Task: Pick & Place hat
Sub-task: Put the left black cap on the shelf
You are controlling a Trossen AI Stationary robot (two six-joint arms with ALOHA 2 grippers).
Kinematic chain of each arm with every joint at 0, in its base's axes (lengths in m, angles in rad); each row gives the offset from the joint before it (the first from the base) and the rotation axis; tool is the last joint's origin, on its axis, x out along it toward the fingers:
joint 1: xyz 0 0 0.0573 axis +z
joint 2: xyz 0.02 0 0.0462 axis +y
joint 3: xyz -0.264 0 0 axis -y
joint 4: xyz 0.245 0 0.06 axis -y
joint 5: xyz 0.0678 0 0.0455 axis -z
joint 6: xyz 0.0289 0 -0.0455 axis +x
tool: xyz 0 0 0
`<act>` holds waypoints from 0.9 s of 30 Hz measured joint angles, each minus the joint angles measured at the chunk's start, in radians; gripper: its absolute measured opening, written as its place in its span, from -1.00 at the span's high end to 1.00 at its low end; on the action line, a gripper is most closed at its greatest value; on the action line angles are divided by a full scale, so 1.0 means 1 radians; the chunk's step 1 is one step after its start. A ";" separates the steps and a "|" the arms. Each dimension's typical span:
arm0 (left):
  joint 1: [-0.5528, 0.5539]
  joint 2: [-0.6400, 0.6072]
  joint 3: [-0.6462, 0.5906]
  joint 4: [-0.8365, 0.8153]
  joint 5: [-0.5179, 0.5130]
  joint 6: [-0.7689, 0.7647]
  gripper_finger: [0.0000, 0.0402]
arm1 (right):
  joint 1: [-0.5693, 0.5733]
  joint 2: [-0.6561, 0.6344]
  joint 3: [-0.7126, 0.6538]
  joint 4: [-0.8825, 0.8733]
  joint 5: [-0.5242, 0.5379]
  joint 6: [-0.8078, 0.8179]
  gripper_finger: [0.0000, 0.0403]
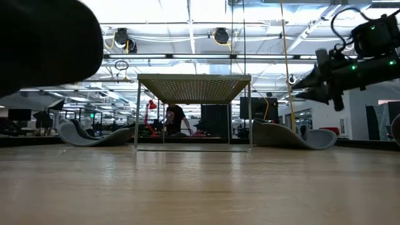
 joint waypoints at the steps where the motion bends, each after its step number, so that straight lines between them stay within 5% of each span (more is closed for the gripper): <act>1: 0.000 -0.019 0.000 0.017 0.000 0.010 0.95 | 0.000 0.000 0.000 0.040 -0.022 0.012 0.17; 12: 0.000 -0.136 0.000 0.254 -0.063 0.258 0.95 | 0.000 0.000 0.000 0.442 -0.051 0.142 0.17; 27: 0.000 -0.170 0.000 0.753 -0.054 0.524 0.95 | 0.000 0.000 0.000 0.591 -0.051 0.279 0.17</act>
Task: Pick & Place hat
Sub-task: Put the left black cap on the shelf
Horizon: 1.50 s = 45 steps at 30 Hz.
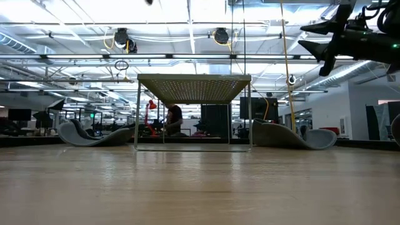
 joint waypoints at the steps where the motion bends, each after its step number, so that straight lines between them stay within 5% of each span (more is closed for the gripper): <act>1: 0.000 0.000 0.000 0.024 0.001 0.010 0.95 | 0.000 0.000 0.000 0.008 0.000 0.011 0.17; 6: 0.000 0.001 0.000 0.098 0.017 0.040 0.95 | 0.000 0.000 0.000 0.021 -0.003 0.125 0.17; 16: 0.034 0.042 0.000 0.235 0.038 0.038 0.95 | 0.000 0.004 0.086 -0.011 -0.098 0.103 0.14; 30: 0.297 0.155 -0.001 0.445 0.373 -0.044 0.95 | 0.000 0.124 0.485 -0.242 -0.279 0.021 -0.24; 45: 0.557 0.340 -0.001 0.785 0.734 -0.208 0.95 | 0.000 0.348 0.818 -0.338 -0.420 0.020 -0.21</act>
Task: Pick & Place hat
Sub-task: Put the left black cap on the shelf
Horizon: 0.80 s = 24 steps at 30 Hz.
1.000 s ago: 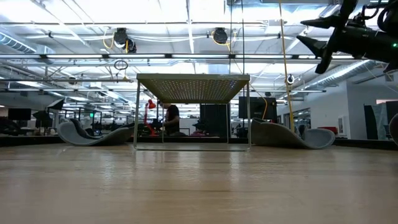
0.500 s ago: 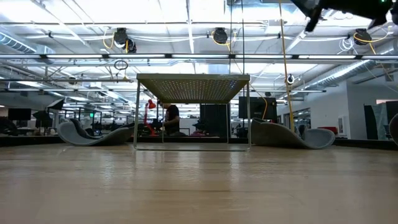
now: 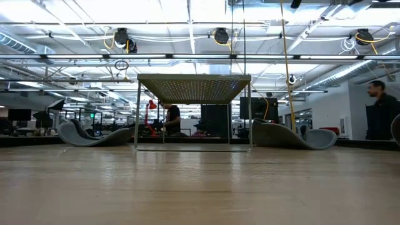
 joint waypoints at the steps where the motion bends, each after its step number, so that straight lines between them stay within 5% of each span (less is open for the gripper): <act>1: 0.012 0.011 0.000 0.027 0.014 -0.011 0.95 | 0.000 0.014 0.019 -0.003 -0.007 -0.001 -0.21; 14: 0.107 0.116 0.000 0.337 0.139 -0.195 0.95 | 0.127 0.179 0.273 -0.167 -0.021 -0.146 -0.20; 24: 0.096 0.240 0.169 0.323 0.223 -0.211 0.95 | 0.274 0.324 0.318 -0.108 -0.025 -0.159 -0.20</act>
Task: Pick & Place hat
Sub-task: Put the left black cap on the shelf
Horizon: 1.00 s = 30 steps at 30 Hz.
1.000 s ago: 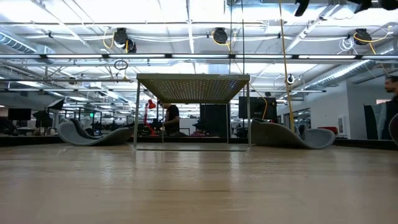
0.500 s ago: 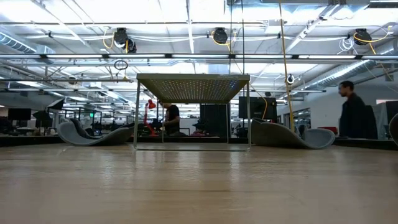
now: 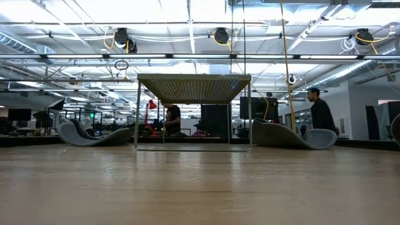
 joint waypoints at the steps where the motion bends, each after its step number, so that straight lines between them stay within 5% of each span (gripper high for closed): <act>1: 0.000 0.012 0.020 -0.004 0.008 -0.001 0.95 | 0.015 0.006 0.000 0.015 0.000 0.000 -0.20; 12: 0.003 0.053 0.085 -0.066 0.030 0.026 0.95 | 0.118 0.004 0.002 0.103 0.004 -0.001 -0.20; 30: -0.019 0.063 0.084 -0.124 -0.012 0.061 0.95 | 0.133 0.026 0.002 0.111 0.028 -0.024 -0.16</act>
